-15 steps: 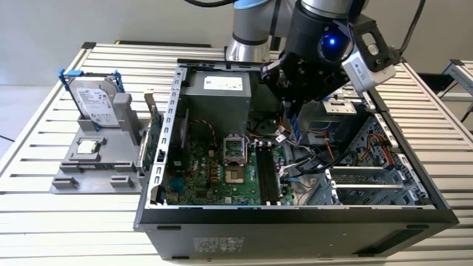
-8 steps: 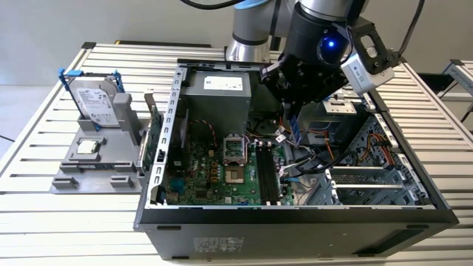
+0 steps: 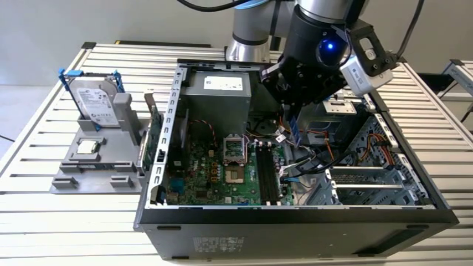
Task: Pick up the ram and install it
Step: 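Insert the ram into the slot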
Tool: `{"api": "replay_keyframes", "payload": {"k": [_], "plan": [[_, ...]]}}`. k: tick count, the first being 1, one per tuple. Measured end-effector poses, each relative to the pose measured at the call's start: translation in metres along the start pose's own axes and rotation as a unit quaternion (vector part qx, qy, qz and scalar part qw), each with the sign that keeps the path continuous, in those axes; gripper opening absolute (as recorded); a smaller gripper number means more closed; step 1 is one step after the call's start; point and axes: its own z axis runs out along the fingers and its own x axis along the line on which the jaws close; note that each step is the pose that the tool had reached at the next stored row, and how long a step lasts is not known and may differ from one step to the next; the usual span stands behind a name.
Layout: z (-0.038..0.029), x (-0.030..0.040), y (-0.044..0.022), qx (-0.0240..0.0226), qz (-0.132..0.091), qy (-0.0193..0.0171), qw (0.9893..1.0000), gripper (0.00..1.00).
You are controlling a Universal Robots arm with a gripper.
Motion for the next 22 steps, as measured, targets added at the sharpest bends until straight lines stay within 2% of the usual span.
{"api": "replay_keyframes", "payload": {"k": [10, 22], "plan": [[0.0043, 0.0001, -0.0001, 0.0, 0.001, 0.0, 1.0, 0.0], [0.0128, 0.0002, -0.0003, 0.0002, 0.006, -0.0001, 1.0, 0.0]]}}
